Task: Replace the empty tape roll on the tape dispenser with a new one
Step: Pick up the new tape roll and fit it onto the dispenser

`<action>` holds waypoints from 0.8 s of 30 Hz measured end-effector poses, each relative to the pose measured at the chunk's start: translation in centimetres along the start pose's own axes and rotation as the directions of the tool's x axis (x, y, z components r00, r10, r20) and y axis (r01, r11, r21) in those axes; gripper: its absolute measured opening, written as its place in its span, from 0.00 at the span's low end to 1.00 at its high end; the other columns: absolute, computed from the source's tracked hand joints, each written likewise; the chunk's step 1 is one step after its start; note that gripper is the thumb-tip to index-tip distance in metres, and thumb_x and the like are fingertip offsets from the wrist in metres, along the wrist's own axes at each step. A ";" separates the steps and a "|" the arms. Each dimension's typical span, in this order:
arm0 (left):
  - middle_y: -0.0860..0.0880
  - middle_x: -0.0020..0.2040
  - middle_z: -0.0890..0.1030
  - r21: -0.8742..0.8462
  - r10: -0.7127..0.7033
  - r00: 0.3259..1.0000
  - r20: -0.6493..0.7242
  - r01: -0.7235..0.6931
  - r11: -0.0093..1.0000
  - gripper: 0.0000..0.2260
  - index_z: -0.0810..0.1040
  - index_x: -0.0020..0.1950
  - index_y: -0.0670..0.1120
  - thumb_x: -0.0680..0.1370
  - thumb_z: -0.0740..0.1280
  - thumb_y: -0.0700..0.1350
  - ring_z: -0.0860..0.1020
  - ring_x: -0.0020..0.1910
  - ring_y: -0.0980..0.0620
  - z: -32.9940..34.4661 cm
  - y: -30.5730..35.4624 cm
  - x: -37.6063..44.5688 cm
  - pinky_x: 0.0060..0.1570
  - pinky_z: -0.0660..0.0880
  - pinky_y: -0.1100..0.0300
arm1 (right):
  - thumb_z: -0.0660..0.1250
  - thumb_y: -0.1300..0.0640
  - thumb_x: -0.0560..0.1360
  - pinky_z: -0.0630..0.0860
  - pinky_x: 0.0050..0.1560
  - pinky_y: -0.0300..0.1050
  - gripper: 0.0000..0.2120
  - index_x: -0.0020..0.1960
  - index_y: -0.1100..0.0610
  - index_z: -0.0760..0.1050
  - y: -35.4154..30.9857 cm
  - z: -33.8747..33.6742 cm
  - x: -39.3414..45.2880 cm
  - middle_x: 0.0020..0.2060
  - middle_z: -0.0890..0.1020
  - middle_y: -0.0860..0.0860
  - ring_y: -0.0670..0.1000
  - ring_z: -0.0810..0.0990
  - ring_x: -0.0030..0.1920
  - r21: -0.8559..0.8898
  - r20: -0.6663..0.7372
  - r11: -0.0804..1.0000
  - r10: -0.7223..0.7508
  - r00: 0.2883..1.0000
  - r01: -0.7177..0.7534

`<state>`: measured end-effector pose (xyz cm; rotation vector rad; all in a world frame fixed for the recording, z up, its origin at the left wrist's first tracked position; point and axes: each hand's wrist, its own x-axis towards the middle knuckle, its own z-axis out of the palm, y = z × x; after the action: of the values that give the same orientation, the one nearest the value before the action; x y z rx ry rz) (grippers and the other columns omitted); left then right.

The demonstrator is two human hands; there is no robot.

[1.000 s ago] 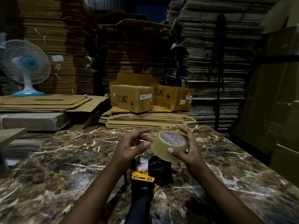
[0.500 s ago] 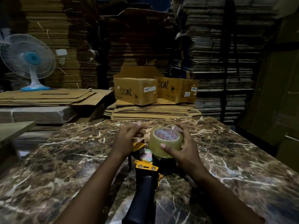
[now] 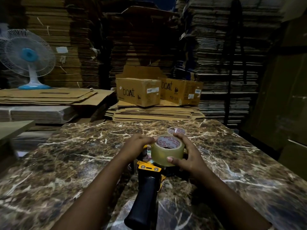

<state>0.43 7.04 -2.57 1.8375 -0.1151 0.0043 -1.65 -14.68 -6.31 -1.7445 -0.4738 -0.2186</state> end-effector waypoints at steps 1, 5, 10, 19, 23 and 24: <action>0.26 0.52 0.79 0.009 -0.006 1.000 0.005 0.006 1.000 0.25 0.86 0.44 0.41 0.62 0.75 0.63 0.79 0.40 0.39 -0.1 0.0 0.1 0.41 0.74 0.47 | 0.81 0.44 0.57 0.81 0.61 0.56 0.46 0.72 0.43 0.68 0.2 -0.4 0.0 0.68 0.75 0.48 0.51 0.77 0.65 0.028 0.035 0.999 0.023 0.999 -0.024; 0.34 0.57 0.82 0.053 0.011 0.998 0.055 -0.014 0.998 0.20 0.85 0.49 0.38 0.72 0.73 0.56 0.82 0.50 0.38 -0.4 0.3 0.1 0.47 0.77 0.51 | 0.82 0.50 0.58 0.81 0.57 0.47 0.45 0.72 0.48 0.67 0.7 -1.1 0.0 0.67 0.78 0.50 0.51 0.79 0.66 0.086 0.141 0.992 0.076 0.987 -0.088; 0.44 0.67 0.78 0.082 -0.066 0.989 0.129 0.055 0.995 0.17 0.84 0.58 0.42 0.76 0.69 0.53 0.78 0.51 0.53 -0.6 0.9 -0.3 0.39 0.71 0.66 | 0.81 0.51 0.60 0.80 0.55 0.42 0.43 0.72 0.48 0.68 1.0 -1.2 0.0 0.66 0.79 0.49 0.47 0.79 0.64 0.094 0.157 0.991 0.075 0.985 -0.090; 0.45 0.65 0.80 0.117 -0.097 0.987 0.132 0.081 0.990 0.23 0.84 0.58 0.45 0.70 0.73 0.59 0.80 0.59 0.44 -1.0 1.0 -0.1 0.54 0.77 0.57 | 0.79 0.47 0.61 0.78 0.64 0.51 0.40 0.71 0.50 0.70 1.0 -1.3 0.0 0.65 0.80 0.49 0.50 0.79 0.65 0.003 0.132 0.998 0.057 0.990 -0.058; 0.45 0.61 0.79 0.144 -0.091 0.981 0.172 0.066 0.987 0.19 0.83 0.59 0.44 0.75 0.70 0.55 0.79 0.47 0.52 -0.8 1.3 -0.2 0.40 0.77 0.66 | 0.78 0.45 0.63 0.77 0.66 0.51 0.42 0.73 0.51 0.67 1.0 -1.3 -0.1 0.67 0.79 0.49 0.49 0.78 0.67 -0.062 0.137 0.997 0.053 0.989 -0.045; 0.44 0.61 0.79 0.149 -0.093 0.979 0.181 0.067 0.987 0.20 0.83 0.59 0.43 0.74 0.70 0.56 0.78 0.47 0.52 -0.9 1.3 -0.1 0.40 0.76 0.66 | 0.78 0.46 0.63 0.77 0.65 0.50 0.42 0.73 0.50 0.67 1.0 -1.4 -0.1 0.67 0.79 0.49 0.49 0.78 0.67 -0.060 0.144 0.997 0.057 0.988 -0.049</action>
<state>0.28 7.54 -1.08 1.9816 -0.1767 -0.2234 -1.10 -16.19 -6.95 -1.8334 -0.5303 -0.0675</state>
